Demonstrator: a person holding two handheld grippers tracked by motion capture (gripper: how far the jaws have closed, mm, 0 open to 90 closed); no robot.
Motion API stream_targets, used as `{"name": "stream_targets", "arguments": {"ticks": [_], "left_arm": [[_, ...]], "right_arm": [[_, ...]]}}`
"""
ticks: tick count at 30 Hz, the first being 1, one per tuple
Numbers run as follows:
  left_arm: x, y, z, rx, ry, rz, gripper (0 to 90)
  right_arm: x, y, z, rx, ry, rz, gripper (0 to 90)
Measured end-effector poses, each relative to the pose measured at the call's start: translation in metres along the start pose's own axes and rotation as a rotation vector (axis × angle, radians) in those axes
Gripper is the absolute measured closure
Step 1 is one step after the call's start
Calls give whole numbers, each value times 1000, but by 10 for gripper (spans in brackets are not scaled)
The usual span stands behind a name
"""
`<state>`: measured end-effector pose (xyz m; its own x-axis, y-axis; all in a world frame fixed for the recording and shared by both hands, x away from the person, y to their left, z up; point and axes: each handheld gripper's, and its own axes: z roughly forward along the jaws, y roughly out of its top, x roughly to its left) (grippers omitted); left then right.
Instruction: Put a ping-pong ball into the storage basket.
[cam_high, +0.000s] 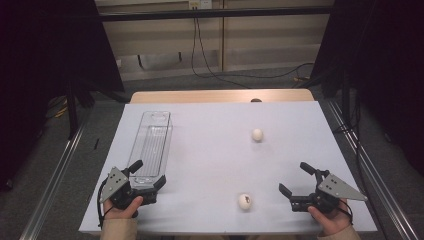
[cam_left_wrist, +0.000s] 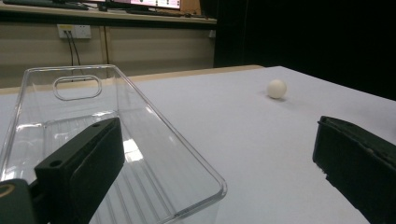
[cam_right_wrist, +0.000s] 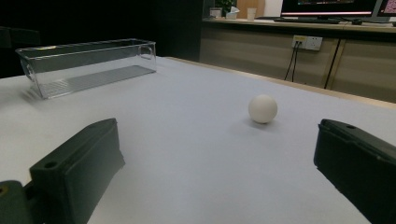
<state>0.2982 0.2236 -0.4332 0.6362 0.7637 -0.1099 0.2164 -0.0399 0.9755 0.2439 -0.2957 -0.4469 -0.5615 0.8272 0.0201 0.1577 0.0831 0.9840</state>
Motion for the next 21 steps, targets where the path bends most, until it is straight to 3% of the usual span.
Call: {"name": "stream_targets", "arguments": {"ticks": [21], "left_arm": [[-13,5,11,7,-57,-1,17]], "right_arm": [[-1,1,-1,-8,3,2,9]]}}
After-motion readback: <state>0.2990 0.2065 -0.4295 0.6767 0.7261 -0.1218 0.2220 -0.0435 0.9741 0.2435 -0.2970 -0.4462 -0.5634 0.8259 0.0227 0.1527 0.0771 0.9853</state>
